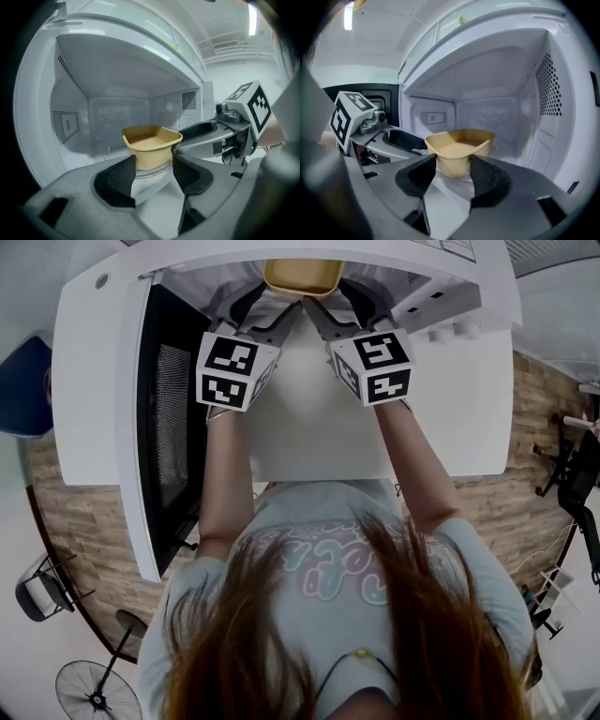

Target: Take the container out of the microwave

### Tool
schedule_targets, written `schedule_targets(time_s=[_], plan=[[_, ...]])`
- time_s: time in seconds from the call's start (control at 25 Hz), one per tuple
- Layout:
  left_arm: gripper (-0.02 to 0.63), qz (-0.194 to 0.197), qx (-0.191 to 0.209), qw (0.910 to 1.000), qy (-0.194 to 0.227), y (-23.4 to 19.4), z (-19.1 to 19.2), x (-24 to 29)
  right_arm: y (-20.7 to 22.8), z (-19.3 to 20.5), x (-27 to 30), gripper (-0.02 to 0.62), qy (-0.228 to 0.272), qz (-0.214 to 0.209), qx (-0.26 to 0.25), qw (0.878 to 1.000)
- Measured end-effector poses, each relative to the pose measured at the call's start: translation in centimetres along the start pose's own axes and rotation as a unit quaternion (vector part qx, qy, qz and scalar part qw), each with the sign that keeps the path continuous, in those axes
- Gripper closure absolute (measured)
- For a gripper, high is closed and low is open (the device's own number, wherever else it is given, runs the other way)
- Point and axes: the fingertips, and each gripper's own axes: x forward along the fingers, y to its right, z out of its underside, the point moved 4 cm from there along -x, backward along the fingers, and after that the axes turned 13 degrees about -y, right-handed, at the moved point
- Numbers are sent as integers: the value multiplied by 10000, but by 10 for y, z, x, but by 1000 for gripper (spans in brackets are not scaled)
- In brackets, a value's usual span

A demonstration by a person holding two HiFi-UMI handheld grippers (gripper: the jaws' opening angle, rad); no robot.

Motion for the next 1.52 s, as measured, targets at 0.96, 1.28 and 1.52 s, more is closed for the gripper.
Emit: schedule_targets(time_s=[0.96,1.28,1.52], plan=[[359,366,459,9983,46,34,9,-24,-5,18,-29,370,-48,-397,27,9992],[356,209,375,9991,13,18,8,-22,-2,16,-27,350,101,-662,21,9978],[356,320,397,9987,-40,16,7,-9,-1,17,-21,350,104,-804,-156,9966]])
